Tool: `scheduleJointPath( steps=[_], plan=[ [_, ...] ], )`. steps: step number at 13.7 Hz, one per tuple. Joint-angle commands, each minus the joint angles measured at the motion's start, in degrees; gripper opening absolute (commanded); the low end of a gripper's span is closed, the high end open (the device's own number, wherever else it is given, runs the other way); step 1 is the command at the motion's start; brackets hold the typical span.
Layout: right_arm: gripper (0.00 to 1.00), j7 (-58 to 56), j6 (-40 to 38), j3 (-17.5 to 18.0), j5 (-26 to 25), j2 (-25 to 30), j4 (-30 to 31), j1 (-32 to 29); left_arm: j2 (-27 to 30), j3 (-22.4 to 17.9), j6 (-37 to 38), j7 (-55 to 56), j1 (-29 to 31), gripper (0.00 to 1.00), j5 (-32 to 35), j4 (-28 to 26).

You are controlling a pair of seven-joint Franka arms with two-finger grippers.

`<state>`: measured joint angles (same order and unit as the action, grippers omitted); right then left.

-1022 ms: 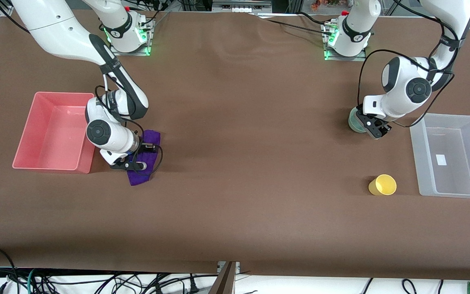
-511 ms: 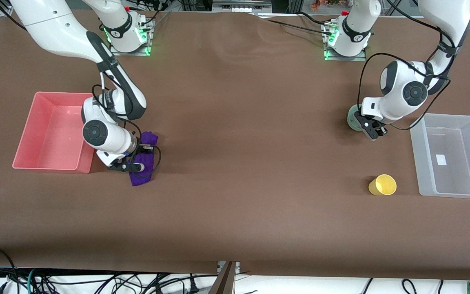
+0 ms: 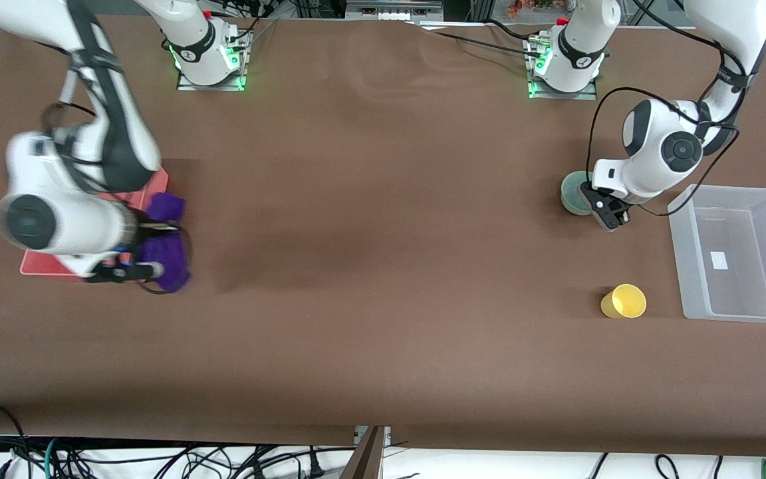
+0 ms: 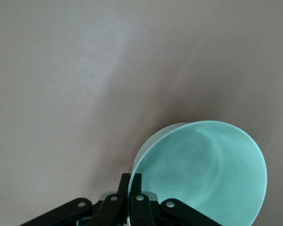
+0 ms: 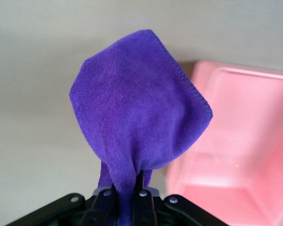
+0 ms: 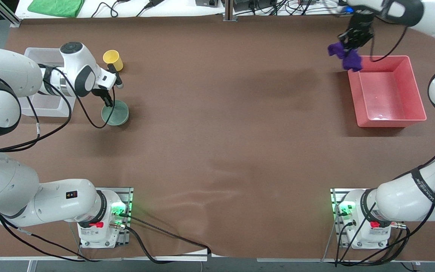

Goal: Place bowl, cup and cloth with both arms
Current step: 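Drop the cloth into the pink bin while the left gripper places the bowl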

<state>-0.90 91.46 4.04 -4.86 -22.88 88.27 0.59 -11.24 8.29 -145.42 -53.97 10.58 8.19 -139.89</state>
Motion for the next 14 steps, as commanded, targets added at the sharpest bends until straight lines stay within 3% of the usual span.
scheduleJointPath(
  steps=[1,5,8,11,14],
  plan=[
    [0.00,-8.0,-9.1,-4.5,-0.3,2.6,-2.7,-0.8,1.4,0.3,10.5,-1.2,0.8,0.00,1.3,7.1],
    [0.00,-15.3,-10.2,-14.0,-1.4,4.7,1.3,-0.9,-1.8,-0.2,28.0,-7.6,2.8,0.00,1.4,23.7],
    [0.00,-16.0,-4.8,-18.8,-1.4,4.6,7.8,-1.0,-6.3,-0.3,37.1,-17.4,9.5,0.00,1.6,37.8],
    [0.00,-15.7,5.5,-20.7,-1.0,4.7,17.0,-1.0,-15.0,-0.3,38.4,-25.8,15.1,0.00,7.3,49.4],
    [0.00,-14.4,12.0,-20.7,-0.7,4.2,21.6,-0.9,-25.0,-0.3,37.6,-31.5,20.9,0.00,8.5,57.5]
  ],
)
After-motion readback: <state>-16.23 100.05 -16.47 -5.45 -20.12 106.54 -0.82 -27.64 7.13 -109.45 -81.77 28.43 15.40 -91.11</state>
